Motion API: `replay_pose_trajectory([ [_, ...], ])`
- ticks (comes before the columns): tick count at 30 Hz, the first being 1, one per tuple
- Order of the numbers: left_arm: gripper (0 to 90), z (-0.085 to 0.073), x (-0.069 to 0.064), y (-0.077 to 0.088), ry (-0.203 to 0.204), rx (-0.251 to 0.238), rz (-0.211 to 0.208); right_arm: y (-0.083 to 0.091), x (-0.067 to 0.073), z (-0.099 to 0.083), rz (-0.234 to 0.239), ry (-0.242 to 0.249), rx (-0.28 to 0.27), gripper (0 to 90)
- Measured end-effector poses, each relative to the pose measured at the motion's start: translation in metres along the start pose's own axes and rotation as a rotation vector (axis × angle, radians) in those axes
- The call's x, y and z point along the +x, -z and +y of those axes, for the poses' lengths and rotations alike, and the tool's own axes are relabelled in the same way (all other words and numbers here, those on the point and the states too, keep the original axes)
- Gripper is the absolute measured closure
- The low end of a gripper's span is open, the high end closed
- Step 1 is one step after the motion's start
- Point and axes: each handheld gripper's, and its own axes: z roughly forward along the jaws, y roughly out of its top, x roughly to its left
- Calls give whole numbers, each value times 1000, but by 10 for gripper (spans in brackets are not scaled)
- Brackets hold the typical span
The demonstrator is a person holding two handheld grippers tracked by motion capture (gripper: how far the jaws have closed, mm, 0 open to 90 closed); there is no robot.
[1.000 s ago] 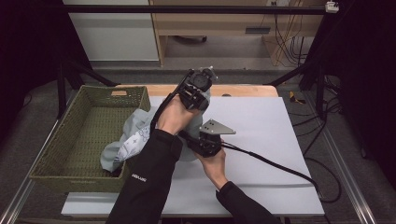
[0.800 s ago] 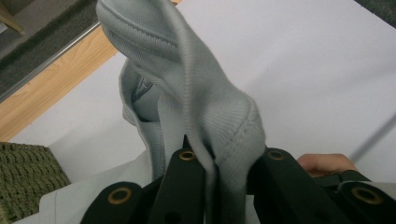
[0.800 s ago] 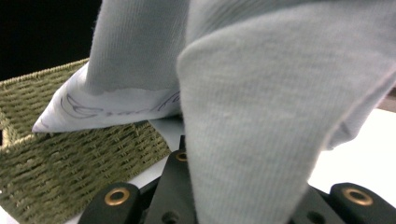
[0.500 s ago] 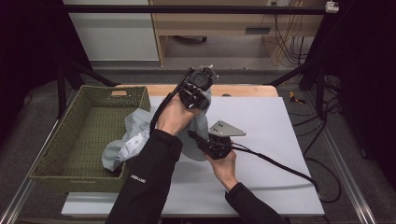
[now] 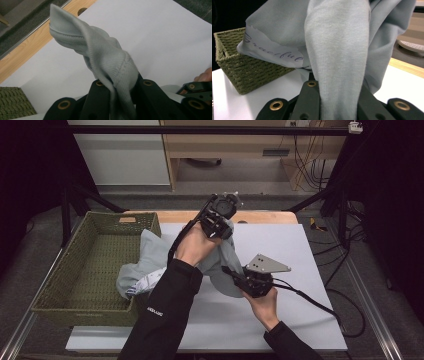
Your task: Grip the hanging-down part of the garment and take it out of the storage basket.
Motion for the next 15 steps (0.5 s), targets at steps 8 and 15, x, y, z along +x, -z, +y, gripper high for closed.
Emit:
replay_pose_trajectory([
  [8, 827, 1, -4, 1, -9, -1, -14, 21, -8, 5, -17, 13, 6, 866],
  [15, 828, 2, -7, 0, -12, -7, -27, 32, -12, 8, -78, 59, 3, 866],
])
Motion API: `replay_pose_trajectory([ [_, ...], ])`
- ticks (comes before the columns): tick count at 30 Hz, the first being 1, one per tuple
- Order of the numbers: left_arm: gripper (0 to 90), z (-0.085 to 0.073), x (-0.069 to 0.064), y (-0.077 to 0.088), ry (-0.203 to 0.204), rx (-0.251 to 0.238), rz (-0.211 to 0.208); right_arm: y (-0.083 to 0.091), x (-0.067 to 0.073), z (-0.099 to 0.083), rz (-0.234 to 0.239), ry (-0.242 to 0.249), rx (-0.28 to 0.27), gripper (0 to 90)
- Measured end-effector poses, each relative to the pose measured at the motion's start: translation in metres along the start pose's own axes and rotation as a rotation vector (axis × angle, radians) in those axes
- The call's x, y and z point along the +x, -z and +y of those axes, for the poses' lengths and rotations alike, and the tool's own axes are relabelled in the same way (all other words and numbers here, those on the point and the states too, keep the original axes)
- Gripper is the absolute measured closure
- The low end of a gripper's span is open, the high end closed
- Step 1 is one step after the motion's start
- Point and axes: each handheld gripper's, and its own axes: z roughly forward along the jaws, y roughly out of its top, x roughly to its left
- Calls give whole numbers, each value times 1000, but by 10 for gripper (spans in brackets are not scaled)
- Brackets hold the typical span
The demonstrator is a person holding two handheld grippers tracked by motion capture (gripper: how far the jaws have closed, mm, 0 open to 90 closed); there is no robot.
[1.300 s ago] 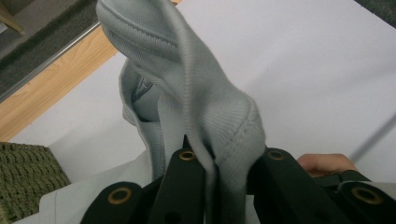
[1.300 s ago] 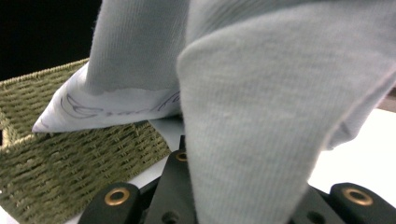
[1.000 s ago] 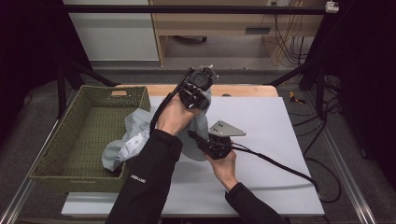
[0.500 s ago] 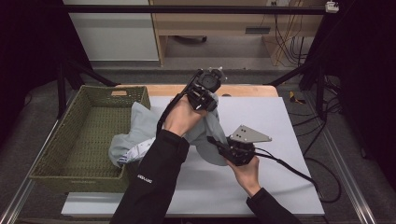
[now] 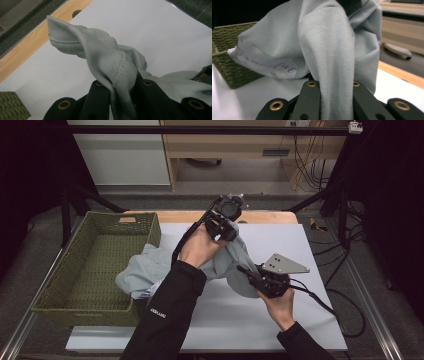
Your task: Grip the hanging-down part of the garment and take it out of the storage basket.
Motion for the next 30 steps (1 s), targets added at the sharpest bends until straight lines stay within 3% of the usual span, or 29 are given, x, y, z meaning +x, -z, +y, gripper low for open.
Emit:
replay_pose_trajectory([
  [1, 827, 0, 0, 0, 1, -3, -5, 1, -1, 0, -9, 15, -6, 866],
  [11, 827, 4, -10, -5, -22, -9, -16, 12, -15, -5, -33, -12, -12, 847],
  [13, 827, 3, -9, -9, -20, -4, -17, 10, -15, -11, -16, -18, -9, 781],
  [18, 827, -3, -3, -19, -9, 10, -5, 7, -15, -25, 4, -15, -23, 383],
  [20, 827, -6, 0, -23, -4, 16, -7, 8, -16, -28, -9, -1, -42, 231],
  [21, 827, -8, 2, -24, -3, 18, -7, 10, -16, -28, -36, 8, -34, 168],
  [23, 827, -11, 4, -25, 3, 19, -7, 14, -18, -29, -49, 11, -47, 124],
  [26, 827, -16, 8, -27, 10, 8, -15, 24, -22, -30, -37, -34, -76, 81],
  [30, 827, -23, 11, -31, 18, 2, -17, 34, -28, -33, -67, -63, -100, 53],
])
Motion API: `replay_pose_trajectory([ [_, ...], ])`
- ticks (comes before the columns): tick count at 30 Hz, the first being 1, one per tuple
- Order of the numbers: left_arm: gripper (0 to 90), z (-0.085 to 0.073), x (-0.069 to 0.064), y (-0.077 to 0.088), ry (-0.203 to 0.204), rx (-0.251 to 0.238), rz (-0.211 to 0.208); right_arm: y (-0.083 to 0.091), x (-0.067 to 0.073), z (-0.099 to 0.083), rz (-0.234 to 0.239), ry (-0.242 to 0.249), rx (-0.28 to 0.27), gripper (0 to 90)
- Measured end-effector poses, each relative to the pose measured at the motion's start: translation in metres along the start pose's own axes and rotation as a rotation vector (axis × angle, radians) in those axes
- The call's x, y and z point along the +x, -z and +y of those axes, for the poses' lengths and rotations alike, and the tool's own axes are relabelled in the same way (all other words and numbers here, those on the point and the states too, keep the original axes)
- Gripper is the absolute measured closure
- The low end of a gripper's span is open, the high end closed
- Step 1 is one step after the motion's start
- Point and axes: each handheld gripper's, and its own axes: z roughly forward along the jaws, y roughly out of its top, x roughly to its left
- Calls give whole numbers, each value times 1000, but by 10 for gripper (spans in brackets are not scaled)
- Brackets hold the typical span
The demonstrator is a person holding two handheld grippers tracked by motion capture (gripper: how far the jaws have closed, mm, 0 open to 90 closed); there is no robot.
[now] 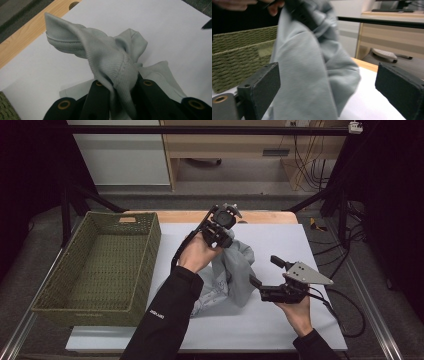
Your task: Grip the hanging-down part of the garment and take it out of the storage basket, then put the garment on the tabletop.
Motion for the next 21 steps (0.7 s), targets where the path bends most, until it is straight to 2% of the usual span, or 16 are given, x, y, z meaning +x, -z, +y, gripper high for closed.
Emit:
replay_pose_trajectory([
  [2, 827, -3, 1, -2, 1, -2, -2, 3, -3, -2, -12, -16, -2, 43],
  [5, 827, -6, 1, -3, 4, -10, -9, 7, -6, -5, -32, -15, 10, 32],
  [10, 827, -11, 0, -5, -9, -19, -15, 15, -9, -9, -50, -23, -9, 17],
  [13, 827, -14, 1, -5, -12, -26, -15, 19, -11, -12, -63, -30, 7, 14],
  [14, 827, -16, 1, -6, -8, -31, -15, 19, -12, -14, -59, -19, -5, 14],
  [16, 827, -19, 2, -7, -14, -28, -17, 22, -11, -17, -60, -45, 9, 14],
  [17, 827, -21, 2, -8, -15, -26, -14, 23, -13, -19, -55, -22, 5, 14],
  [18, 827, -22, 2, -9, -15, -28, -12, 24, -12, -20, -47, -36, 2, 14],
  [21, 827, -27, 2, -10, -16, -33, -19, 27, -14, -25, -39, -26, -3, 10],
])
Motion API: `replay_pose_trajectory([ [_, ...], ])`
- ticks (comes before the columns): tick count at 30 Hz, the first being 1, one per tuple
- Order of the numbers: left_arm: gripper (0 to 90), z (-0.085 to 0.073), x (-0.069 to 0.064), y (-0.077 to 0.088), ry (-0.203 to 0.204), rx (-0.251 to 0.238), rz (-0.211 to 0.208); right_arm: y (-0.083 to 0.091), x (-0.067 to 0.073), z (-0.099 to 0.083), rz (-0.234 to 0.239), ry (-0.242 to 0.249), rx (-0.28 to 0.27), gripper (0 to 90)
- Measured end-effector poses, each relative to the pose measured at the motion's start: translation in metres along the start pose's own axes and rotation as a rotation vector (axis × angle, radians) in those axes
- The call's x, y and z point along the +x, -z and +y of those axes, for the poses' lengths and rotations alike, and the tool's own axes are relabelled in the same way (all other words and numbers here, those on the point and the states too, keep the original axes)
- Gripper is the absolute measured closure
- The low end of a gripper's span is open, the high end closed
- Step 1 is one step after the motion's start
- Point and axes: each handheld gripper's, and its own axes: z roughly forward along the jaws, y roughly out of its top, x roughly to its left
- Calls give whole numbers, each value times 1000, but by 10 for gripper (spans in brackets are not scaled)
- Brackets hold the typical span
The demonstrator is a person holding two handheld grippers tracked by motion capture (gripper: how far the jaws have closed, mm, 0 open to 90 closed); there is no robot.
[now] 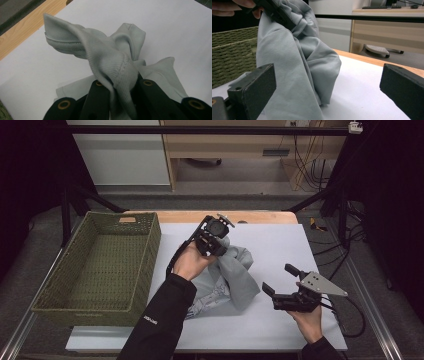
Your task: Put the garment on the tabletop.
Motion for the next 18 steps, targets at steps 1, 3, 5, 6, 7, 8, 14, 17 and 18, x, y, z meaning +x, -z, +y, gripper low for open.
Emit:
replay_pose_trajectory([
  [1, 827, -2, 0, -1, -2, -5, 1, 1, -1, -1, 0, 3, -2, 10],
  [3, 826, -5, -1, -4, -9, 7, -3, 2, -1, -3, 2, -6, -1, 9],
  [5, 826, -9, -2, -9, -13, 13, -5, 2, -2, -5, 4, -7, -5, 9],
  [6, 826, -11, -4, -12, -8, 9, -3, 3, -3, -6, 3, 12, -1, 9],
  [7, 826, -13, -4, -14, -10, 14, -7, 3, -2, -7, 9, -7, 5, 10],
  [8, 826, -15, -5, -16, -10, 12, -11, 2, -2, -8, 3, -5, 14, 9],
  [14, 825, -23, -9, -30, -14, 24, -12, 0, 0, -10, 16, -6, 26, 11],
  [17, 823, -28, -13, -40, -20, 35, -21, 0, -1, -10, 16, -16, 20, 10],
  [18, 822, -30, -13, -44, -22, 43, -26, 0, -1, -10, 17, -16, 23, 10],
])
